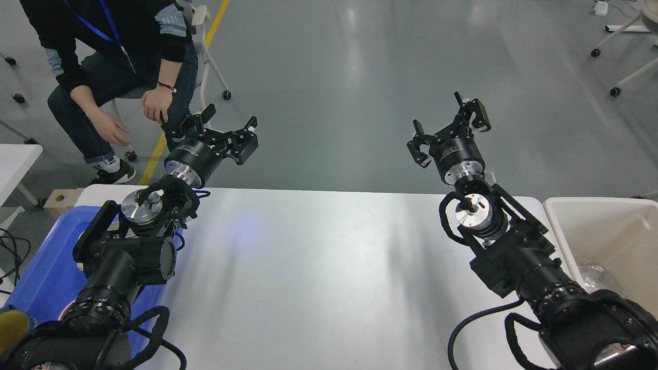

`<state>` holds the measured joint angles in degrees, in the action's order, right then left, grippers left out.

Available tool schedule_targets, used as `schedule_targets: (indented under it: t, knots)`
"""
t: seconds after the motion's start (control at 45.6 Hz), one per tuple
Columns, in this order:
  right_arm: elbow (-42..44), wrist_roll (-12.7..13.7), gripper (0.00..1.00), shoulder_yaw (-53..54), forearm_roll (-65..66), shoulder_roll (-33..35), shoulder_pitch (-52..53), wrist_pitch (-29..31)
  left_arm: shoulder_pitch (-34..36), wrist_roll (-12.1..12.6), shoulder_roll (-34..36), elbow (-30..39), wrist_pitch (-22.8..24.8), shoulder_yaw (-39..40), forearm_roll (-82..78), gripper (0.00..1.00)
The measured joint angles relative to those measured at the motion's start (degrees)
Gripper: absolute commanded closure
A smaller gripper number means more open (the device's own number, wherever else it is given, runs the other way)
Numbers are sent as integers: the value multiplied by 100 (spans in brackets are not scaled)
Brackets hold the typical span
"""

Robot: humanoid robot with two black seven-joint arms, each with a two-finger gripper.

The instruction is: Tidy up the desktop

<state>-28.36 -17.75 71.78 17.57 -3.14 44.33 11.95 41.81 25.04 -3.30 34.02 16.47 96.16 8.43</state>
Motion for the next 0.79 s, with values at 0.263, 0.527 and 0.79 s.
schedule_targets:
  t: [0.263, 0.527, 0.79]
  knots:
    - [-127, 0, 0, 134, -7, 2, -14, 141, -55, -2, 4, 7, 5, 682, 1, 3]
    - [-427, 7, 0, 491, -39, -112, -193, 149, -264, -5, -94, 7, 179, 858, 10, 3]
    - [-439, 8, 0, 447, -43, -140, -218, 149, -348, -16, -92, 7, 370, 803, 2, 3]
